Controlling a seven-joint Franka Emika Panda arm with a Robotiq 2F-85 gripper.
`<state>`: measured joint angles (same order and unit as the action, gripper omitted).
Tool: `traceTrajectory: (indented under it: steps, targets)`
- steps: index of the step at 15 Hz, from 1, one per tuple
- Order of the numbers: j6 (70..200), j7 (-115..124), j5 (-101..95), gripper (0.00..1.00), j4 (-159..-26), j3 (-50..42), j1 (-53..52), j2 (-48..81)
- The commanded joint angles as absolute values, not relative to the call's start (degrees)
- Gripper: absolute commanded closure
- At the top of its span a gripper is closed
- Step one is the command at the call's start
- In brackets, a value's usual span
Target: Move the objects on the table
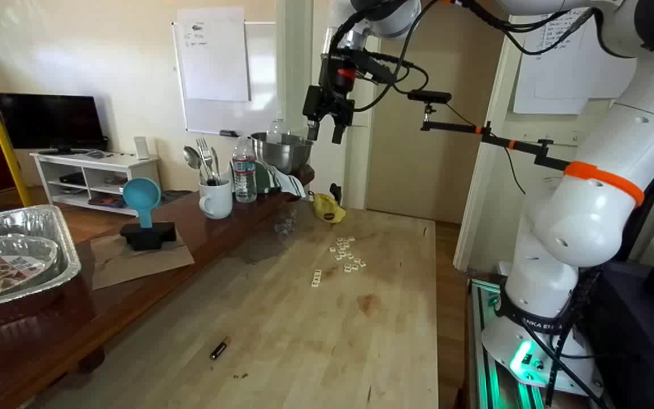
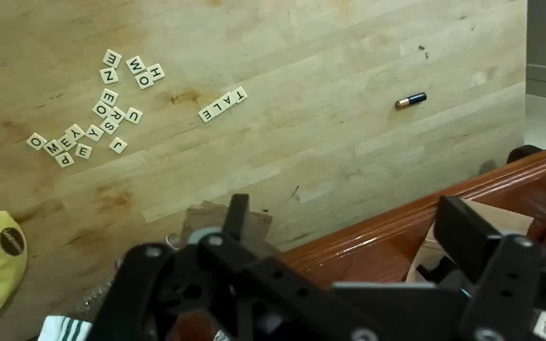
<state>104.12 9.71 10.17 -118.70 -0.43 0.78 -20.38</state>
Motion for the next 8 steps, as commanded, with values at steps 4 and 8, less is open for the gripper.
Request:
traceTrajectory:
  steps: [4, 8]
  targets:
    - [103.9, 9.7, 10.2, 0.00, -118.5, -0.3, 1.0, -20.3]
    - [105.3, 13.6, 4.1, 0.00, -120.7, 0.0, 3.6, -20.0]
